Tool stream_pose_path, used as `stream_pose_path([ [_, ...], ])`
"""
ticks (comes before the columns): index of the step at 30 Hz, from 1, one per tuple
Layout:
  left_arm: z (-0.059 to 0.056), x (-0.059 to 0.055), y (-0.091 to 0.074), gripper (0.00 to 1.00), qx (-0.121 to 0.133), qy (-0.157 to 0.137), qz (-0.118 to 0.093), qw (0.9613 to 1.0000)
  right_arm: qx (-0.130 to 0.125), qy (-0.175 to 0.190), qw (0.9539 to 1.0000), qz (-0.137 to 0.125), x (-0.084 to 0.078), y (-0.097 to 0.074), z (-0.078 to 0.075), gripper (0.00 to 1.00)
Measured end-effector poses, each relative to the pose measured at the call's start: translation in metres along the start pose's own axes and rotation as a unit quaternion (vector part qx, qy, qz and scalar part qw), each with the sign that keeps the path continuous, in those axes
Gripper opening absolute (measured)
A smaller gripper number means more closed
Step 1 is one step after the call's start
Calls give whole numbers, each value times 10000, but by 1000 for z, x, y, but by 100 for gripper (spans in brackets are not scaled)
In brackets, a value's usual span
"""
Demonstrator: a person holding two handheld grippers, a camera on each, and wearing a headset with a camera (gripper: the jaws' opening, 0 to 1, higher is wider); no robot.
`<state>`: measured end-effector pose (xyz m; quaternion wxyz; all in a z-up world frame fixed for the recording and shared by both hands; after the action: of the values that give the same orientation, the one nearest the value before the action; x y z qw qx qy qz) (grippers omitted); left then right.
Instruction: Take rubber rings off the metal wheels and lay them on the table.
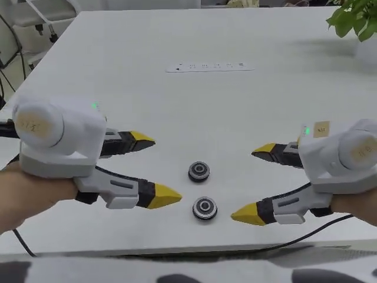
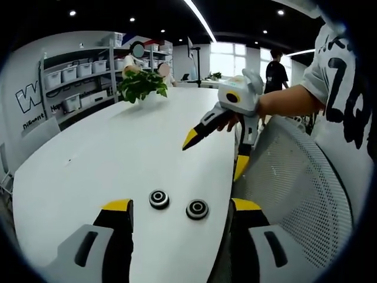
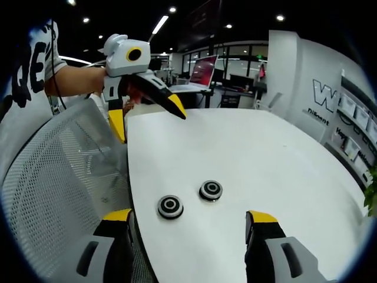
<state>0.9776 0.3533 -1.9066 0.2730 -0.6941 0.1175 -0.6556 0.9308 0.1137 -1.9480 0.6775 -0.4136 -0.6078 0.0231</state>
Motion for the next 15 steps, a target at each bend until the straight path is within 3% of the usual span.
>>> stream_pose_path([
  [6, -2, 3, 10, 58, -243, 195, 35, 9995, 113, -101, 9999, 23, -1, 7, -3, 72],
  [15, -1, -2, 26, 48, -500, 368, 314, 9976, 328, -43, 9994, 23, -5, 16, -4, 66],
])
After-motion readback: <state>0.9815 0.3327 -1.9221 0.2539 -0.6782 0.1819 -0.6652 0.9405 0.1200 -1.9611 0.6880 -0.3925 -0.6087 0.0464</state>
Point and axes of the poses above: the centre of the closed fingertips' face, and the gripper's own axes: y roughly forward along the fingers, z roughly to its left, x roughly out of its top, the point moved 10 cm from there along -y, roughly backward along the fingers, and after that the axes turned 2 degrees about -y, right-handed, at the moved point
